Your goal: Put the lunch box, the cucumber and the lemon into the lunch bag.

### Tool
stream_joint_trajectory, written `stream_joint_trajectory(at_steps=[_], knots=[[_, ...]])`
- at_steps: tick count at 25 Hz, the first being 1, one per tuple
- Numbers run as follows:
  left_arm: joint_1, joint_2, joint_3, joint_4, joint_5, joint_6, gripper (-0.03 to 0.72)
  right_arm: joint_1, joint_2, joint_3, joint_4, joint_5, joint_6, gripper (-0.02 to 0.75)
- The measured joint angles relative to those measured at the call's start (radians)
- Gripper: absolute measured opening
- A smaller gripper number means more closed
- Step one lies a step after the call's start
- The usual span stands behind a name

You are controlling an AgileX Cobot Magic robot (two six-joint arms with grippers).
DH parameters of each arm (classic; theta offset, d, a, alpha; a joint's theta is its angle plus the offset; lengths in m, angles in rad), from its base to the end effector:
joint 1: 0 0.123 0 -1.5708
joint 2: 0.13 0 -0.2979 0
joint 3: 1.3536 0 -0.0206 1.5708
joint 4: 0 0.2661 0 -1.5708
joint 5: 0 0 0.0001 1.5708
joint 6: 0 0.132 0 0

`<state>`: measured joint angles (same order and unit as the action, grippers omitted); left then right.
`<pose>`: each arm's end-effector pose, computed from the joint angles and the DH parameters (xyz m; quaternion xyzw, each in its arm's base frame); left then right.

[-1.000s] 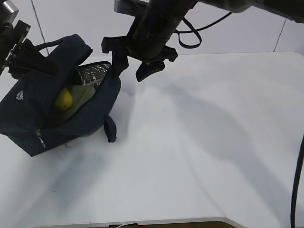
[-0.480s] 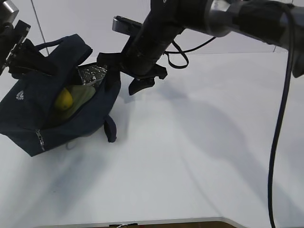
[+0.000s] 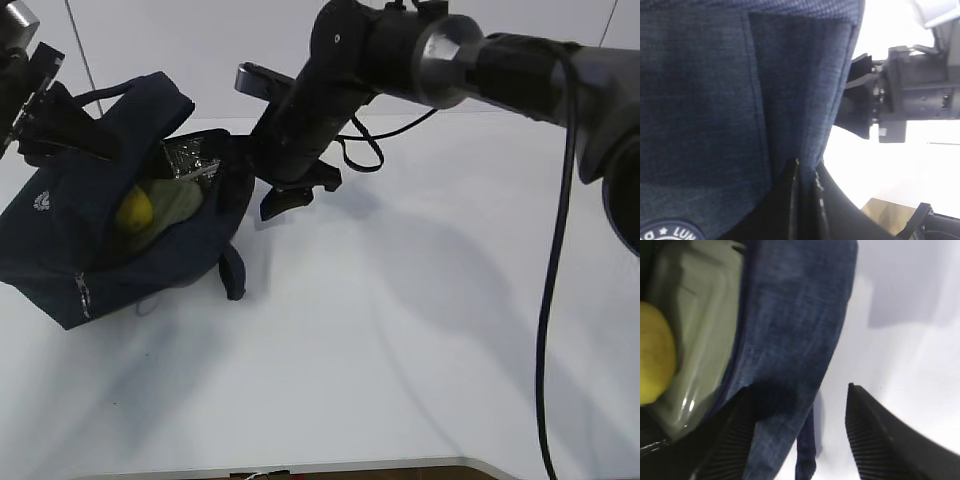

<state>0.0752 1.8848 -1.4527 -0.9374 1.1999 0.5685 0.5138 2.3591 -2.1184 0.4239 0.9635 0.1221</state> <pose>0.4120 -0.0684 0.2367 0.0644 0.9037 -0.3977 0.1448 0.4676 0.3151 0.1743 -0.1088 0.9496 0.2543 0.1478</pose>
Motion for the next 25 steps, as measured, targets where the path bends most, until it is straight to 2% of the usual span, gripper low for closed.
stream_joint_trajectory(at_steps=[6,13,22,25], knots=[[0.0,0.0,0.0,0.0,0.0,0.0,-0.015,0.0,0.017,0.0,0.034,-0.015,-0.001,0.442],[0.0,0.0,0.0,0.0,0.0,0.0,-0.015,0.0,0.021,0.0,0.056,-0.021,-0.003,0.378],[0.0,0.0,0.0,0.0,0.0,0.0,-0.015,0.0,0.027,0.0,0.062,-0.021,-0.005,0.352],[0.0,0.0,0.0,0.0,0.0,0.0,-0.015,0.0,0.027,0.0,0.064,-0.021,-0.005,0.29]])
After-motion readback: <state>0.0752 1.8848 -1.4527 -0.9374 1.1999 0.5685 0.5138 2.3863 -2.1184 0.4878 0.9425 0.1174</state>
